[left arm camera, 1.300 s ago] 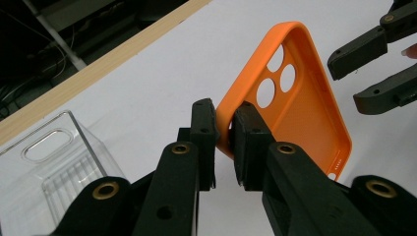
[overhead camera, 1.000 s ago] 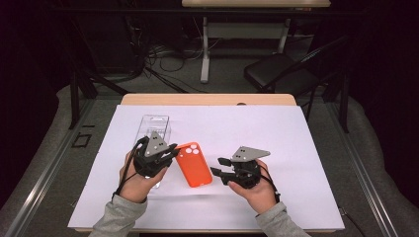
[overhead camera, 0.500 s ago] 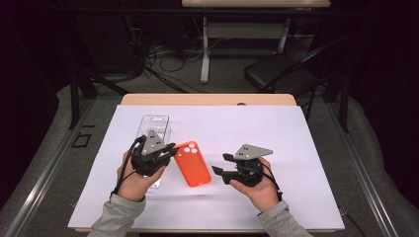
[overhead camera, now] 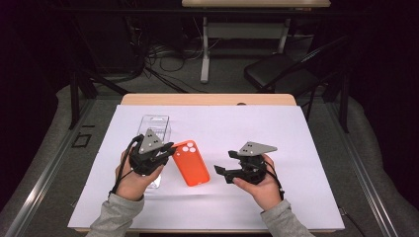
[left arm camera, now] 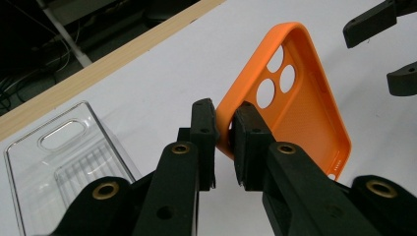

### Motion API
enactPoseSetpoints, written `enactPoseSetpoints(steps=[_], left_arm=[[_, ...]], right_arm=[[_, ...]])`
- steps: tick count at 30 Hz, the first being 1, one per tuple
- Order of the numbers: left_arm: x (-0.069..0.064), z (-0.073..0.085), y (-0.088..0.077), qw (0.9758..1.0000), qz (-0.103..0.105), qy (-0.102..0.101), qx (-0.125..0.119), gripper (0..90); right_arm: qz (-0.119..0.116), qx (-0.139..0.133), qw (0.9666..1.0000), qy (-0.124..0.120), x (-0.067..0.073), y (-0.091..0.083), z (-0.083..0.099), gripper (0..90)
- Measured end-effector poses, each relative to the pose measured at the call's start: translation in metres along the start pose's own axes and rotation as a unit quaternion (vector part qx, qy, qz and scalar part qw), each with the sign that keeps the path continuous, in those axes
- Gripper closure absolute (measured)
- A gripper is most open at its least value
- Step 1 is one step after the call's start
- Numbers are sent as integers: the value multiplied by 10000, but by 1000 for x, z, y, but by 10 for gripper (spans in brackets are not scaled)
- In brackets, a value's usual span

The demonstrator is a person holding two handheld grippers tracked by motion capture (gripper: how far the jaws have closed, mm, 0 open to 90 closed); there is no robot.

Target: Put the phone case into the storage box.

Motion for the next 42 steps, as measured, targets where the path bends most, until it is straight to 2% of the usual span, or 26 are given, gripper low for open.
enactPoseSetpoints(steps=[7, 13, 17, 27, 36, 42], left_arm=[[6, 0, -2, 9999, -4, -112, -26, 807], [9, 0, -5, 9996, 113, -247, -96, 807], [12, -1, -8, 9995, 60, -265, -182, 807], [22, -1, -13, 9988, -77, -429, -200, 806], [30, -1, -17, 9982, -47, -530, -266, 806], [39, -2, -20, 9975, -33, -614, -350, 806]], right_arm=[[28, 40, 9999, 92, -4, -2, 1, 264], [34, 59, 9999, 96, -4, -1, 1, 265], [44, 70, 9999, 96, -5, -1, 2, 265], [92, 80, 9998, 127, -8, -2, 3, 267], [115, 57, 9998, 166, -9, -3, 3, 264], [191, 15, 9996, 219, -12, -5, 3, 227]])
Point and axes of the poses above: each handheld gripper's, and its own axes: y roughly forward along the jaws, z roughly out of its underside, x roughly to its left, the point moved 2 cm from there along y, roughly forward along the jaws, and after that the axes turned 15 degrees about -y, right-handed, at the moved point
